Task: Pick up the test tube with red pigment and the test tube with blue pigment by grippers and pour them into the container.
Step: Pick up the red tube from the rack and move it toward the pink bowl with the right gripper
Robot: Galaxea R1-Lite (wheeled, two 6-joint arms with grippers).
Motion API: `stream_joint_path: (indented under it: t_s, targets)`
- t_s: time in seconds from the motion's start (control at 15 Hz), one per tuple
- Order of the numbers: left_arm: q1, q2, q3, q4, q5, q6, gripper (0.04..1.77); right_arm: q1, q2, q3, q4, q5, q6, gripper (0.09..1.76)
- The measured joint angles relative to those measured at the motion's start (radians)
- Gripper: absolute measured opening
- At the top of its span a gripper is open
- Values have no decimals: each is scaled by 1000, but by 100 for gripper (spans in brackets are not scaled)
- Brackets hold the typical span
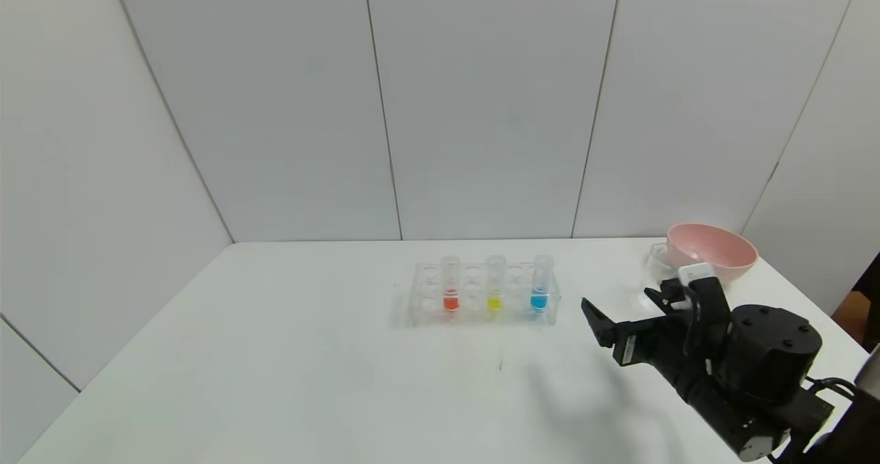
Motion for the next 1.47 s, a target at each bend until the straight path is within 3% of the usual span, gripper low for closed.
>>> stream_joint_path:
  t_s: [0.47, 0.67, 1.0, 1.47]
  targets:
    - [0, 0, 0, 0, 0, 0, 176, 301, 114, -156, 18, -284, -1, 171]
    - [0, 0, 0, 0, 0, 0, 176, 380, 154, -281, 140, -387, -2, 171]
    - [0, 0, 0, 0, 0, 0, 176, 475, 190, -510, 337, -453, 0, 171]
    - [0, 0, 0, 0, 0, 0, 176, 501, 268, -660, 365, -457, -3, 171]
